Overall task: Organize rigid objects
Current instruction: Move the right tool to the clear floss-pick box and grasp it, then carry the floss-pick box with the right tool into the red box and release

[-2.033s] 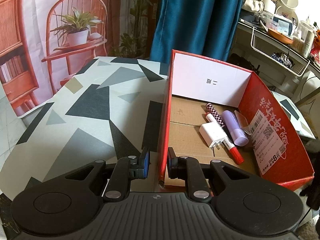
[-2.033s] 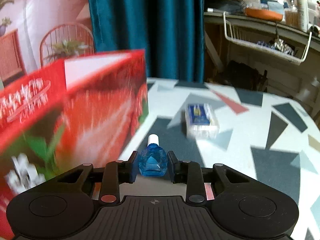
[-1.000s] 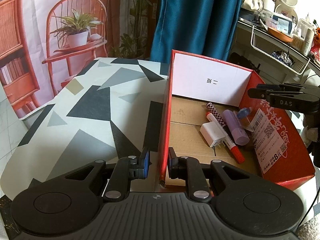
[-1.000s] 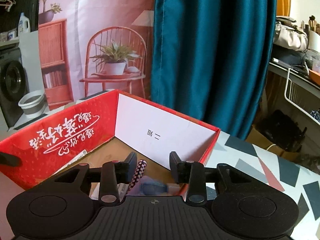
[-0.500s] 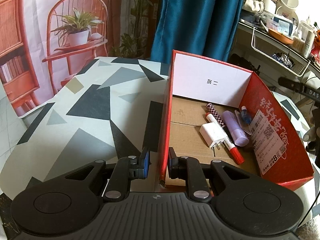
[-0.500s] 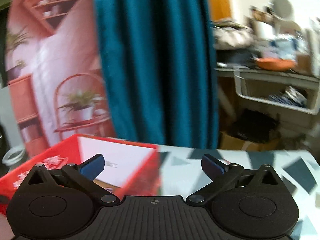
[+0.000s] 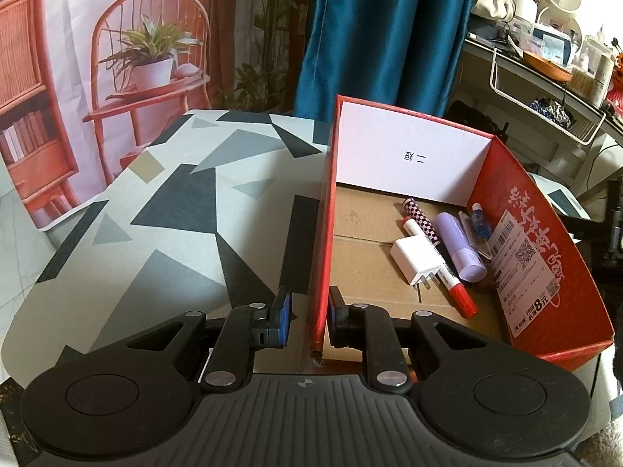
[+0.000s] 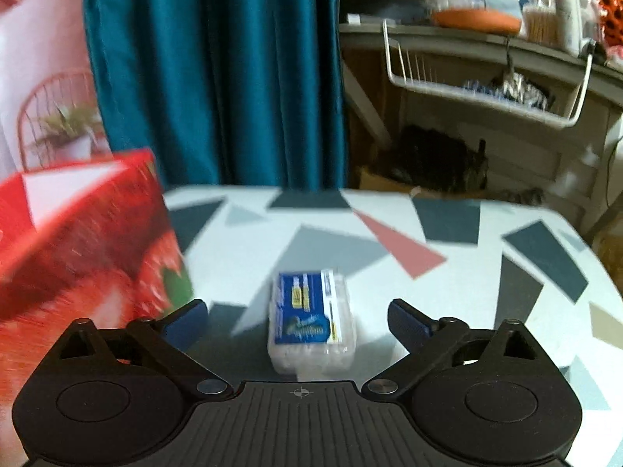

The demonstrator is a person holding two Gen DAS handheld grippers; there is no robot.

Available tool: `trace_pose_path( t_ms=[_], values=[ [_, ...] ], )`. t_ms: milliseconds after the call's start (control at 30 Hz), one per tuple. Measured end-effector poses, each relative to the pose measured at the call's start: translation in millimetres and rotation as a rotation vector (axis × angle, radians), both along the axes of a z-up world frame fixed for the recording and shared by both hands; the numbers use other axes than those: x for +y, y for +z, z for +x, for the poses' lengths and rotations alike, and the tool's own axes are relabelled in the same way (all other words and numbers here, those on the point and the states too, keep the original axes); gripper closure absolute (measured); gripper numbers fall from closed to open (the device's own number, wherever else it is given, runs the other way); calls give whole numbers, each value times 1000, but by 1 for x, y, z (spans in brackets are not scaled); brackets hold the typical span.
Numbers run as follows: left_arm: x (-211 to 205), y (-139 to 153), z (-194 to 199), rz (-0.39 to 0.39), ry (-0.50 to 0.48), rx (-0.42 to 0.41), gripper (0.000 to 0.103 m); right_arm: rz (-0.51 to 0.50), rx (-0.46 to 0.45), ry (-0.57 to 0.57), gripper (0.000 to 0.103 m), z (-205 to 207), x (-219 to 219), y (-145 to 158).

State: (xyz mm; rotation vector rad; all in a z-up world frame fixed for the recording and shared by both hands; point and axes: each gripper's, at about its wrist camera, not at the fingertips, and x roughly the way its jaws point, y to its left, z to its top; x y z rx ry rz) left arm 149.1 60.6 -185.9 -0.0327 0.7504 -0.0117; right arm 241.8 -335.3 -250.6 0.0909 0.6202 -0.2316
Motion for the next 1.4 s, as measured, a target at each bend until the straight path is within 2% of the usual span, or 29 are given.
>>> trace_pose_path(
  t_ms=[100, 333, 367, 400, 433, 867, 1200, 1300, 1400],
  values=[
    [0, 0, 0, -1, 1, -1, 82, -26, 34, -33, 20, 13, 3, -11],
    [0, -1, -1, 8, -6, -3, 82, -37, 46, -34, 26, 33, -1, -16],
    [0, -1, -1, 9, -7, -3, 82, -44, 64, -35, 33, 36, -1, -18],
    [0, -1, -1, 10, -7, -3, 82, -55, 84, -36, 45, 37, -1, -19],
    [0, -1, -1, 10, -7, -3, 82, -64, 107, -38, 48, 39, -1, -23],
    [-2, -1, -2, 16, 3, -12, 82, -42, 99, -20, 51, 17, -2, -24],
    [-1, -2, -3, 5, 7, -20, 82, -10, 142, 2, 52, -21, 11, -18],
    [-1, -2, -3, 3, 6, -22, 82, 25, 142, 9, 52, -34, 13, -15],
    [0, -2, -3, -1, 5, -22, 82, 15, 133, 13, 52, -46, 16, -8]
  ],
)
